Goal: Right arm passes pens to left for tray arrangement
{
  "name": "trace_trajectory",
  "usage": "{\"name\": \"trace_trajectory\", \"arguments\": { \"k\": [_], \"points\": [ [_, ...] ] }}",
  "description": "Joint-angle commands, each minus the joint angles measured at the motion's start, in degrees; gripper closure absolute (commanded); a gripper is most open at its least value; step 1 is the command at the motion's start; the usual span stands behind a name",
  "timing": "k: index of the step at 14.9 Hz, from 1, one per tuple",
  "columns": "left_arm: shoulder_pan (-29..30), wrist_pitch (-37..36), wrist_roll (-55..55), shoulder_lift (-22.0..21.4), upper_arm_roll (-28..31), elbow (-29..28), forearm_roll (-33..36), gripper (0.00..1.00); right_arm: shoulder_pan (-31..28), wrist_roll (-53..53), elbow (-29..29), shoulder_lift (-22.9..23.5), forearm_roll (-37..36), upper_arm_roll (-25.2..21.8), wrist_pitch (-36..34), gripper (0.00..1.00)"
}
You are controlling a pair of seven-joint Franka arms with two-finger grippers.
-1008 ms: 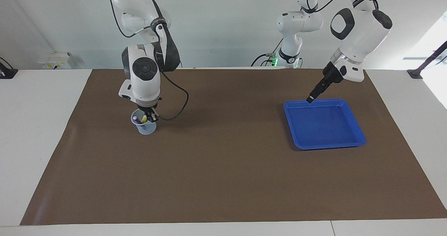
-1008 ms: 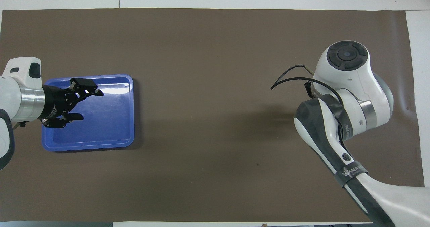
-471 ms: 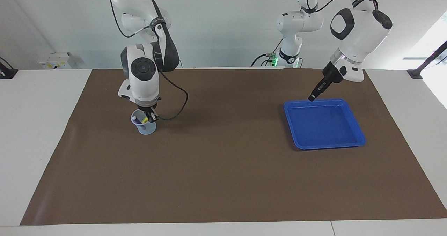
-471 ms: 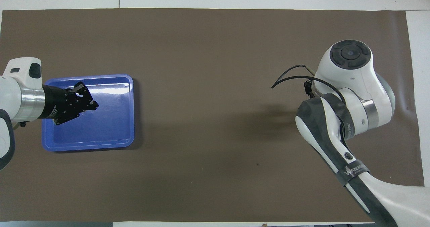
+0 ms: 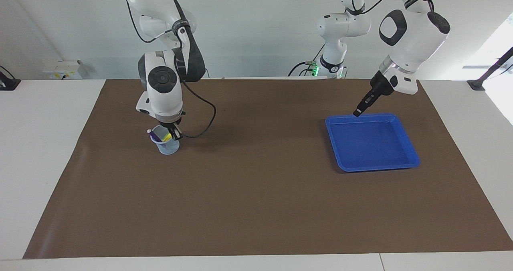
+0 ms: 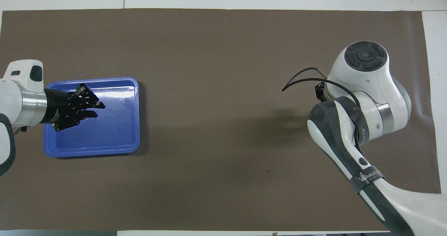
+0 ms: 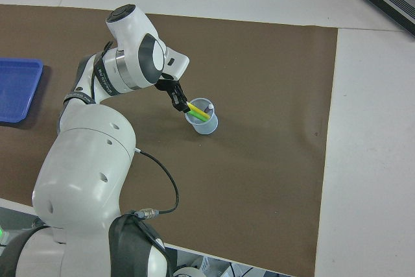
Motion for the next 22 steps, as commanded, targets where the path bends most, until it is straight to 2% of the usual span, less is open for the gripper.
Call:
{"name": "trace_trajectory", "arguments": {
  "k": [1,6,7,8,9,12,18,21,22],
  "points": [
    [0.1,1.1,0.4,-0.9,0.1,-1.5,-1.1,0.00,-0.8,-2.7,-1.1,-1.0,1.2,0.3,0.3,0.65],
    [0.1,1.1,0.4,-1.0,0.1,-1.6,-1.1,0.00,-0.5,-8.9,-0.8,-1.8,1.1,1.0,-1.5,0.62],
    [0.1,1.2,0.4,-1.0,0.1,-1.7,-1.1,0.00,-0.5,-10.2,-0.9,-1.9,1.1,1.0,-1.6,0.60],
    [0.1,1.2,0.4,-1.0,0.1,-1.7,-1.1,0.00,-0.5,-11.6,-1.0,-1.9,1.1,1.0,-1.6,0.54],
    [0.1,1.3,-0.1,-1.0,0.1,-1.7,-1.1,0.00,-0.5,-13.0,-1.1,-2.0,1.1,1.0,-1.6,0.53],
    [0.1,1.3,-3.4,-1.0,0.1,-1.7,-1.1,0.00,-0.2,-14.9,-1.4,-2.3,1.1,1.1,-2.8,0.53],
    [-0.1,1.4,-3.6,-1.0,0.1,-1.7,-1.1,0.00,-0.1,-29.1,-4.3,-3.7,1.1,1.4,-3.7,0.53],
    [-0.3,1.4,-3.6,-1.0,0.1,-1.8,-1.1,0.00,-0.1,-31.4,-4.8,-4.0,0.2,1.5,-3.7,0.53],
    [-0.3,1.5,-3.8,-1.0,0.1,-2.0,-1.1,0.07,-0.1,-31.9,-4.8,-4.0,-0.3,1.5,-3.7,0.54]
  ]
}}
